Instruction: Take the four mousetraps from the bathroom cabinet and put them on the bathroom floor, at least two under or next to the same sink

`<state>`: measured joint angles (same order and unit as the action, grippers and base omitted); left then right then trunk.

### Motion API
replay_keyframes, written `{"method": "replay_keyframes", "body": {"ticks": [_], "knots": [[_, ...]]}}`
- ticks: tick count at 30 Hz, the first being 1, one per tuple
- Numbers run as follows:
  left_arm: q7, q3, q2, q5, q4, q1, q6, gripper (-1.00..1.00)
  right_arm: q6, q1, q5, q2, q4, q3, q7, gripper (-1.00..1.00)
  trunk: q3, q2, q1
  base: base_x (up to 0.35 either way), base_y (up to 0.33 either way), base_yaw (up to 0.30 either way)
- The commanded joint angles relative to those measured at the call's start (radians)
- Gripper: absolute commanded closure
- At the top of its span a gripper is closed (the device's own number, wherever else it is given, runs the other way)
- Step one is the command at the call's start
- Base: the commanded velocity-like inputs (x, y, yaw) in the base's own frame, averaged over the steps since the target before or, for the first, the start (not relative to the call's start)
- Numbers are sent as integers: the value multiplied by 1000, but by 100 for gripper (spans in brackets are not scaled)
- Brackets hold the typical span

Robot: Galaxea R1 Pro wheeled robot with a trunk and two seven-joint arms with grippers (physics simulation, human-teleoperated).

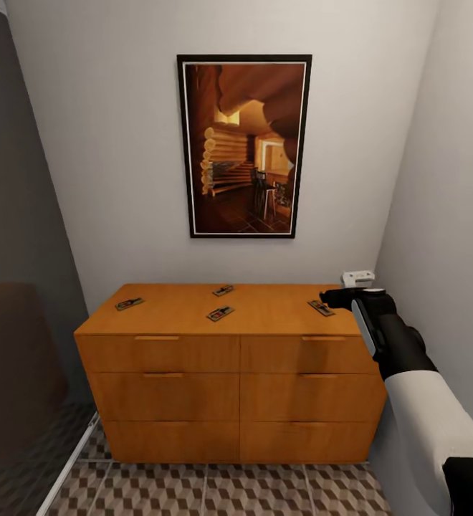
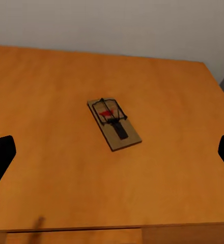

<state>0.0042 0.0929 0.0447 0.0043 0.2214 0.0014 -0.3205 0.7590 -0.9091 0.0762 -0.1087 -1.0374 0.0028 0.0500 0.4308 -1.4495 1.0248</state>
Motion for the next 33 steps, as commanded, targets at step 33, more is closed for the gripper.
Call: {"method": "replay_keyframes", "body": {"ticks": [33], "knots": [[0, 2, 0, 0, 1, 0, -2, -100, -122, -1, 7, -5, 135, 0, 7, -100, 1, 0, 0, 87, -7, 0]]}}
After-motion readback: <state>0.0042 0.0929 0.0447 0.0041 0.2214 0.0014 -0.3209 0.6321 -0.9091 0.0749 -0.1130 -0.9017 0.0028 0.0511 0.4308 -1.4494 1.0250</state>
